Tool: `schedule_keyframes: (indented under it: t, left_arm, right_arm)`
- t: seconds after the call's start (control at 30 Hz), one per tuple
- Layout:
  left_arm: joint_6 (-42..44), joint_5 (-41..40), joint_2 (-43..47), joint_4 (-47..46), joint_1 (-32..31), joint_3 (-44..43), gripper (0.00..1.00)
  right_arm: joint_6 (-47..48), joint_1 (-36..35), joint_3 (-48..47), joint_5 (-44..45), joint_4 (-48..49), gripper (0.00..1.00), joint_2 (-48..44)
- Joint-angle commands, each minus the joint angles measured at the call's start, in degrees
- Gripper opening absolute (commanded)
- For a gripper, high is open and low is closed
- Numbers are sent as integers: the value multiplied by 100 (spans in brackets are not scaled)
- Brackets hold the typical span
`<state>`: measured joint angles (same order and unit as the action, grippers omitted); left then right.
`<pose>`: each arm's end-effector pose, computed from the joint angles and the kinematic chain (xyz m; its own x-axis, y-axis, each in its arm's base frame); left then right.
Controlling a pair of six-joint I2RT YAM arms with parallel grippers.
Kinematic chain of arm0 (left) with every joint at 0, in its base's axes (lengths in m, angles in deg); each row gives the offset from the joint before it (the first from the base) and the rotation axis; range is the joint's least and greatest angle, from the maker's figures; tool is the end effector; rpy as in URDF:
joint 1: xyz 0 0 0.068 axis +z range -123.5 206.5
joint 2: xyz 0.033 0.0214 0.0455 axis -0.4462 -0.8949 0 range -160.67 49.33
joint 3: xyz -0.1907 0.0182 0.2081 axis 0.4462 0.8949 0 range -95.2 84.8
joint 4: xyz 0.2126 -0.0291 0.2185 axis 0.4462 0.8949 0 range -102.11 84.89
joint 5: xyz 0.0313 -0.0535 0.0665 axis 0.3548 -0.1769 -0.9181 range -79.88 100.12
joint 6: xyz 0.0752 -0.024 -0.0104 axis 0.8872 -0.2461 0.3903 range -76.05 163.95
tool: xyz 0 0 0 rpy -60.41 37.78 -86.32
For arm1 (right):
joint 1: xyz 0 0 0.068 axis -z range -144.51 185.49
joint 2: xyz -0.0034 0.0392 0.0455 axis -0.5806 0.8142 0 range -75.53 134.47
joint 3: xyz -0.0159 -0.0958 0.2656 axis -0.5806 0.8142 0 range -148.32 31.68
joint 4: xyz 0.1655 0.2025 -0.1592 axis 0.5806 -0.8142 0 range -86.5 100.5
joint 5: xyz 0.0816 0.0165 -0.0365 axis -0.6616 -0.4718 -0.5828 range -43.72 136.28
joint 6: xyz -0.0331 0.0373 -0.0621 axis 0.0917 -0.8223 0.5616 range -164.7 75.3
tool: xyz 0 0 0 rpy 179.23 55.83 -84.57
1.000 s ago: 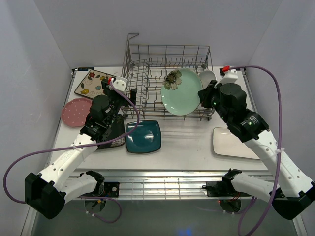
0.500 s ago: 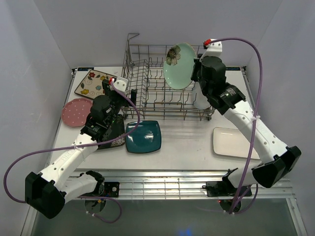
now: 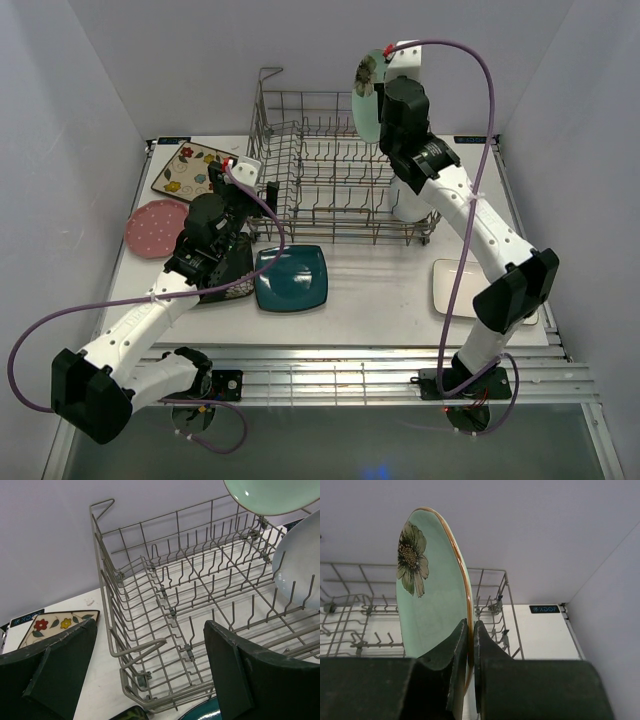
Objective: Load the plates into the dish rack
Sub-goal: Insert the plate into the dish rack.
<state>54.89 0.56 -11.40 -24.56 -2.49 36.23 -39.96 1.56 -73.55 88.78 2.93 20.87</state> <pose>0.2906 -0.1480 0.3506 0.0675 0.1766 -0.9820 0.3258 0.9263 0.1890 0.4031 0.2153 0.4930 0.0059 -0.0694 -0.9976 0.1498 0.9864 -0.0678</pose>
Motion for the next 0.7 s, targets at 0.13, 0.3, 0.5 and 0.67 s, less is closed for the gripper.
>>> schedule_keyframes:
  t: [0.13,0.3,0.5,0.67]
  left_arm:
    - [-13,51,-27,-56,-10,-3,98]
    - [-4,42,-44,-56,-10,-11,98]
    - [-4,33,-71,-65,-1,-20,98]
    - [22,7,-123,-65,-1,-20,98]
  right_arm:
    - [1003,106,-920,724,1802,8,511]
    - [1407,194,-1140,962,2093,8,933]
    - [1601,334,-1254,1094,2278,8,1284]
    - [1645,493,-1351,1006,2295,8,1521]
